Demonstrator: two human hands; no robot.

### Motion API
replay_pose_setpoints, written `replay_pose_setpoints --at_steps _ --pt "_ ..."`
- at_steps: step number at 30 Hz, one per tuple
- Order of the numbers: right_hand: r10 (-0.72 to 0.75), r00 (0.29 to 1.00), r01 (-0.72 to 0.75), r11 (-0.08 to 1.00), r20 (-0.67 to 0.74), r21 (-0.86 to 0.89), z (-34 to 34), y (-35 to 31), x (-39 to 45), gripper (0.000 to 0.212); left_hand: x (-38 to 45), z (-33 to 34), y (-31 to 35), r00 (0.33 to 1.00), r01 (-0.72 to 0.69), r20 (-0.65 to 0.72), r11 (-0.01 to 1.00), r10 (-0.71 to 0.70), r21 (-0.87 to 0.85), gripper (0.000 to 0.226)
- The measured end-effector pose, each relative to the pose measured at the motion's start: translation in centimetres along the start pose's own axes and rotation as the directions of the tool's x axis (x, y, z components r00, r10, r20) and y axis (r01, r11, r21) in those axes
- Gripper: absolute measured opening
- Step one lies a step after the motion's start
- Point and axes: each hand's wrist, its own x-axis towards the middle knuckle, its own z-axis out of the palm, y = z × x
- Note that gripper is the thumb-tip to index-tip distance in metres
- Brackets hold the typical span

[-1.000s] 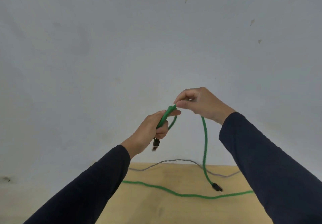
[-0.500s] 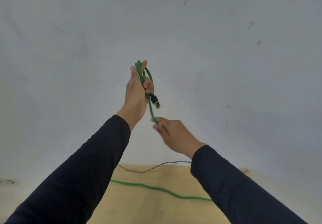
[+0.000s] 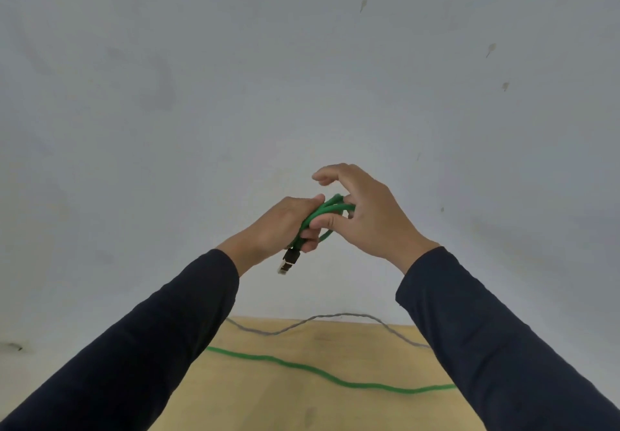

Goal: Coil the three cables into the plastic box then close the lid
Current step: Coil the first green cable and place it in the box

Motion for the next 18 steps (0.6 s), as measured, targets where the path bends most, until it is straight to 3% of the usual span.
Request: replay_pose_setpoints --at_steps 2,5,7,9,11,13,15,18 --pt "0.022 1.000 -0.022 1.000 -0.014 0.002 -0.3 0.2 0.0 0.035 0.0 -0.5 0.4 1.000 -0.007 -0.002 1.000 0.007 0.026 0.052" --pt "0.118 0.977 -0.112 0.993 -0.176 0.043 -0.9 0.9 0.0 0.013 0.1 -0.5 0.0 0.961 -0.114 -0.230 0.977 0.154 0.177 0.051" --pt "0.219 0.941 -0.197 0.974 -0.259 0.109 -0.9 1.5 -0.1 0.017 0.3 0.0 -0.8 0.897 -0.217 -0.339 0.950 0.284 0.224 0.034" --pt "0.269 0.926 -0.254 0.963 -0.265 0.092 -0.5 1.6 -0.4 0.021 0.6 0.8 -1.6 0.868 -0.261 -0.371 0.939 0.329 0.222 0.022" --pt "0.305 0.932 -0.289 0.951 -0.194 0.105 -0.2 1.4 -0.7 0.021 0.8 1.1 -2.2 0.835 -0.279 -0.437 0.941 0.336 0.189 0.024" --pt "0.350 0.937 -0.348 0.934 -0.010 0.081 -0.7 1.4 -0.8 0.022 0.8 0.8 -2.6 0.813 -0.279 -0.494 0.951 0.310 0.137 0.027" --pt "0.353 0.923 -0.349 0.935 0.152 -0.058 -1.7 1.7 -0.7 0.025 0.7 0.3 -2.8 0.836 -0.262 -0.485 0.964 0.254 0.054 0.028" --pt "0.273 0.941 -0.232 0.951 0.201 -0.205 -3.1 2.2 -0.2 0.022 0.5 -0.1 -2.8 0.898 -0.235 -0.387 0.972 0.211 -0.017 0.027"
